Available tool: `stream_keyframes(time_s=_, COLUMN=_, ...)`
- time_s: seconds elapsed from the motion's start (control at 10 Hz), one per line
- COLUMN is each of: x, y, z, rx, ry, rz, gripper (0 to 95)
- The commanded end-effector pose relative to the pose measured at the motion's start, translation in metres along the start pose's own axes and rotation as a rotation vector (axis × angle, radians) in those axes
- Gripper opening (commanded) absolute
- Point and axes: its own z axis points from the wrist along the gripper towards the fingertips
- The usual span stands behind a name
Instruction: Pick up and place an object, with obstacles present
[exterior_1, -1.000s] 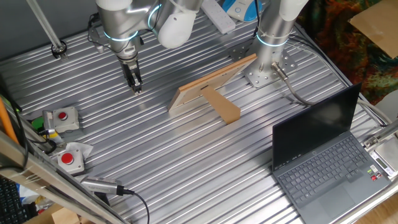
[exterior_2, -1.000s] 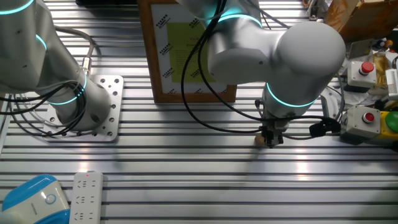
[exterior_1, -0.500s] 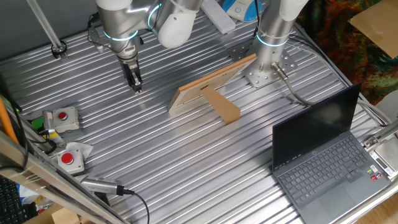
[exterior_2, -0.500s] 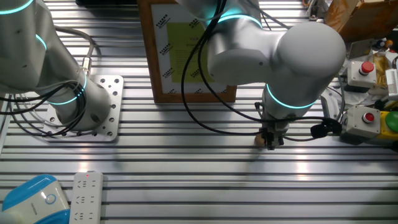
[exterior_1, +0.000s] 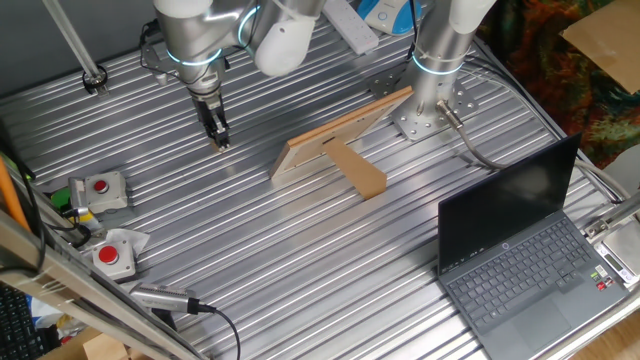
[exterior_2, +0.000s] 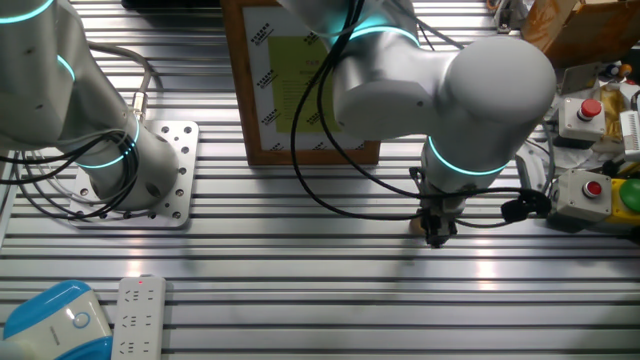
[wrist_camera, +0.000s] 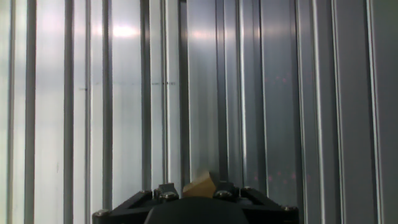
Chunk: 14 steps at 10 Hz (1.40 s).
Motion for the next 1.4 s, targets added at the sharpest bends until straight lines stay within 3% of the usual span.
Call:
stream_keyframes(time_s=0.1, x=-0.0005, y=0.0008, z=0.0028, rx=0.001, ry=0.003, rz=0.011, gripper=57.0)
stream_keyframes(time_s=0.7, x=-0.0028, y=0.0021, z=0.0119, rx=0.011, ry=0.001, rz=0.028, gripper=57.0)
stream_keyframes(time_s=0.8, x=-0.0027, y=0.0022, z=0.0123, rx=0.011, ry=0.0, rz=0.034, gripper=38.0)
stream_keyframes(time_s=1.1, x=-0.0026, y=0.0022, z=0.0124, rx=0.008, ry=-0.006, rz=0.07, gripper=38.0)
stream_keyframes(time_s=1.2, x=-0.0026, y=0.0022, z=0.0124, rx=0.011, ry=-0.005, rz=0.078, gripper=19.0)
stream_keyframes(time_s=1.3, x=-0.0026, y=0.0022, z=0.0124, rx=0.008, ry=-0.011, rz=0.088, gripper=19.0)
stream_keyframes(time_s=1.4, x=-0.0027, y=0.0022, z=0.0123, rx=-0.013, ry=-0.025, rz=0.121, gripper=0.0)
